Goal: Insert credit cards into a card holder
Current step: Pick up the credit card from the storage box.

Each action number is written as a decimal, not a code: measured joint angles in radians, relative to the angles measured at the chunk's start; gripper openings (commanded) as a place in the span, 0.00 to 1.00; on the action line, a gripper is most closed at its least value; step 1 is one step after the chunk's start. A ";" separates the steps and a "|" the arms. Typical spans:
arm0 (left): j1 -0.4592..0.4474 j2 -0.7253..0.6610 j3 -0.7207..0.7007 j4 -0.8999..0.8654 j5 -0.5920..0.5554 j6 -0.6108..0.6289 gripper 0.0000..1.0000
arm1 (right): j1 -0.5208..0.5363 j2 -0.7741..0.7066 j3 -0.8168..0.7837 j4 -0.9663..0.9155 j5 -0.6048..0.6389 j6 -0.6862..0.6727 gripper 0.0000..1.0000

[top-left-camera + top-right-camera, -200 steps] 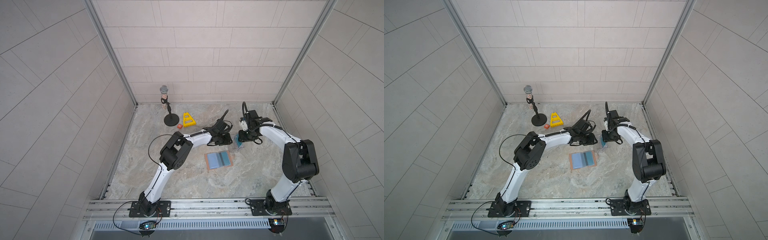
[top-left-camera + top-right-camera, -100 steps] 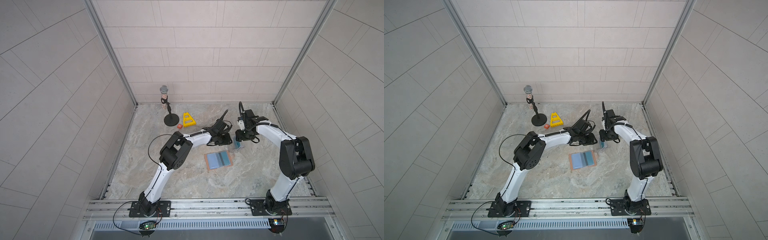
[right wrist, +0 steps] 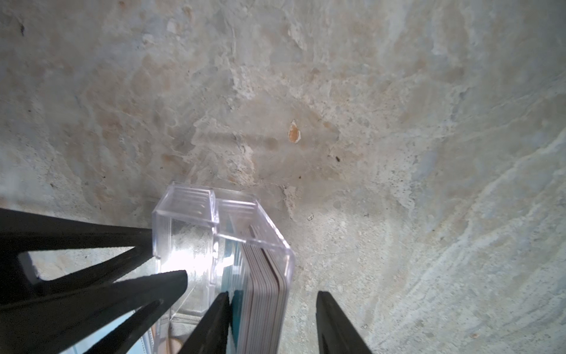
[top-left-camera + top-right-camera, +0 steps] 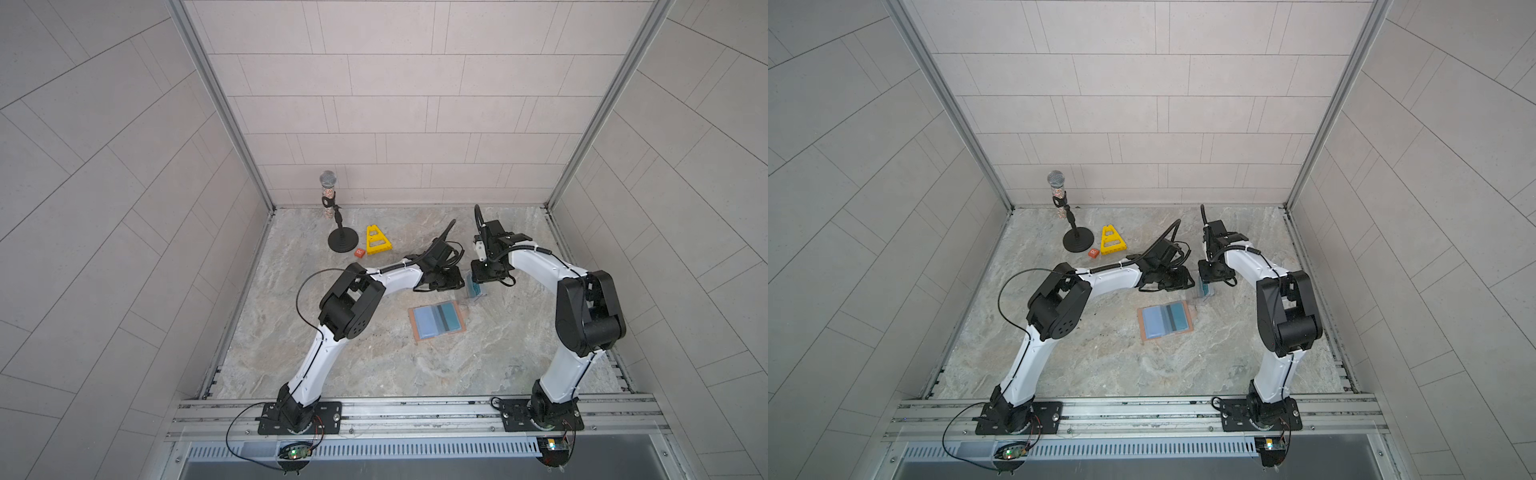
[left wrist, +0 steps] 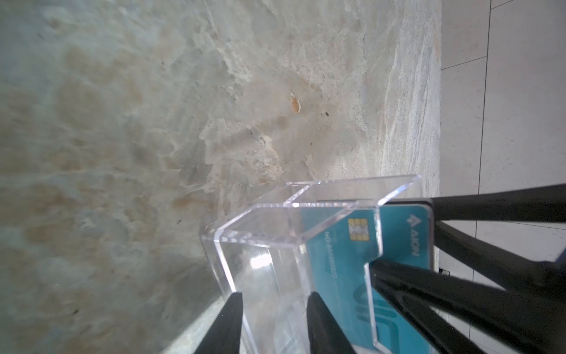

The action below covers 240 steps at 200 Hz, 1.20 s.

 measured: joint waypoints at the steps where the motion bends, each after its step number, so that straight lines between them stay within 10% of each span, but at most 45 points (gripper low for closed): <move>1: 0.000 0.000 0.000 0.000 0.000 0.000 0.39 | 0.000 0.000 0.000 0.000 0.000 0.000 0.46; 240: 0.000 -0.005 -0.016 0.022 0.002 -0.002 0.39 | 0.017 -0.081 0.006 -0.020 0.032 0.008 0.10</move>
